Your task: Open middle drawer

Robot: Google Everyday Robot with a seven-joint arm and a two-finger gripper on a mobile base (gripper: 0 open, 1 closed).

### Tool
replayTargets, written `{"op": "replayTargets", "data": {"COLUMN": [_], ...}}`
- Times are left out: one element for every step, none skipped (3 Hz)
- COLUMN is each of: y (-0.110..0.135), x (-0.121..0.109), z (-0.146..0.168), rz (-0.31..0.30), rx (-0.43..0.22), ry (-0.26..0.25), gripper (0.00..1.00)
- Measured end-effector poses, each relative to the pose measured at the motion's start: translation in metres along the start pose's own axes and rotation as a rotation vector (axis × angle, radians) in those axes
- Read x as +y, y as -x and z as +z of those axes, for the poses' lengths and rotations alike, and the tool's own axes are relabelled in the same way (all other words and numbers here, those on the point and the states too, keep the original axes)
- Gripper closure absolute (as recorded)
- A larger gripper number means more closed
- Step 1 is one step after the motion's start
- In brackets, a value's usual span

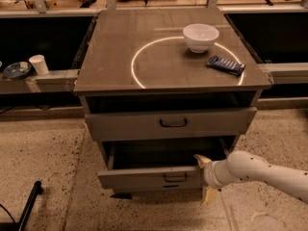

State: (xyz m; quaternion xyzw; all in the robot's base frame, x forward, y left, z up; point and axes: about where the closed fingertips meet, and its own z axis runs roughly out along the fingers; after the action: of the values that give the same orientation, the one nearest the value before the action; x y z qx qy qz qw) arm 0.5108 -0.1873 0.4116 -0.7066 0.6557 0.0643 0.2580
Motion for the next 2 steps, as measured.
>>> {"op": "replayTargets", "data": {"y": [-0.002,-0.01], "x": [0.002,0.021], "z": [-0.004,-0.025], "rz": [0.03,0.074], "rx": [-0.001,0.037], "ry": [0.021,0.091], "gripper": [0.05,0.26]}}
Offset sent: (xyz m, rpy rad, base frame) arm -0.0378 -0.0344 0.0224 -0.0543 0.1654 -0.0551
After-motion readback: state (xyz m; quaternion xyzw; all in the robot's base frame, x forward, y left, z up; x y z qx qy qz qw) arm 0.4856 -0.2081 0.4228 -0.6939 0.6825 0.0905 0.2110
